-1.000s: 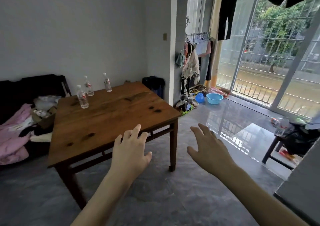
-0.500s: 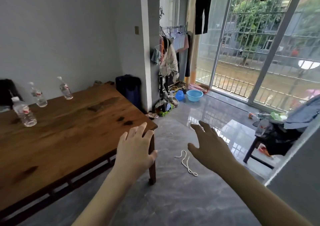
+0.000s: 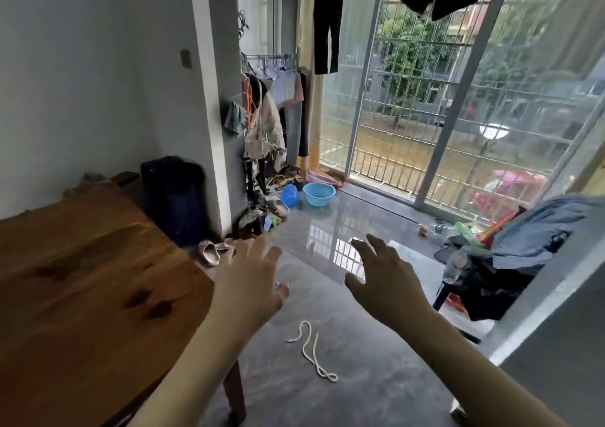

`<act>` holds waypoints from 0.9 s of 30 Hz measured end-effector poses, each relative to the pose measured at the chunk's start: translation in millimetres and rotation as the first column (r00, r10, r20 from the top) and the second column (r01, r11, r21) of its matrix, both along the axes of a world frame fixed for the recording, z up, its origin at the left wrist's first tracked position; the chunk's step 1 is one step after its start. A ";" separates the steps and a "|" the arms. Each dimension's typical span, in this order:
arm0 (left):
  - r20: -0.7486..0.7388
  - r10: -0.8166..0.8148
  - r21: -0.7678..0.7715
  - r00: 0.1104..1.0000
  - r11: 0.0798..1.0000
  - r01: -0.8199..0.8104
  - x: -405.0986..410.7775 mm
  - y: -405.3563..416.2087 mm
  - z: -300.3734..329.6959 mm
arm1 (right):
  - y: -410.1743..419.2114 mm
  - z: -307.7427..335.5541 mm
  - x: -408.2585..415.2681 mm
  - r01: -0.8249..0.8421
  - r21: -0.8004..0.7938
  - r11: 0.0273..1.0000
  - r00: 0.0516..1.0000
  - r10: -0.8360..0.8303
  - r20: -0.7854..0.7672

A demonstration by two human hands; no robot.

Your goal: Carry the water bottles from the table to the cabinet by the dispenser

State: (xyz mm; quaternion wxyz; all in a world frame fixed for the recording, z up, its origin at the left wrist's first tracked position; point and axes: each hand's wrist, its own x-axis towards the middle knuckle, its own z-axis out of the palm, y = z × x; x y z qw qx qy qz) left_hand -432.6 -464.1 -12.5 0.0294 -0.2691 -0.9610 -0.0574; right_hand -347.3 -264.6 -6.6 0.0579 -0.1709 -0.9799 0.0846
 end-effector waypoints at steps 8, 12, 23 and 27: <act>0.025 -0.021 -0.025 0.999 0.999 0.022 -110.3 60.1 -17.4 | 59.2 -10.3 -99.7 0.024 -0.041 0.999 1.000 -0.025 -0.002; 0.050 0.002 -0.035 0.999 0.999 0.000 -167.6 95.3 -34.6 | 94.4 -22.7 -159.5 -0.023 -0.040 0.999 0.999 0.024 0.021; 0.002 0.188 0.034 0.982 0.982 -0.187 -348.4 210.0 -20.9 | 238.1 -8.9 -375.8 -0.261 -0.083 0.962 0.965 0.262 0.003; -0.008 0.303 0.006 0.953 0.953 -0.303 -385.8 210.7 -17.2 | 245.0 -7.1 -448.4 -0.367 -0.128 0.922 0.930 0.367 -0.019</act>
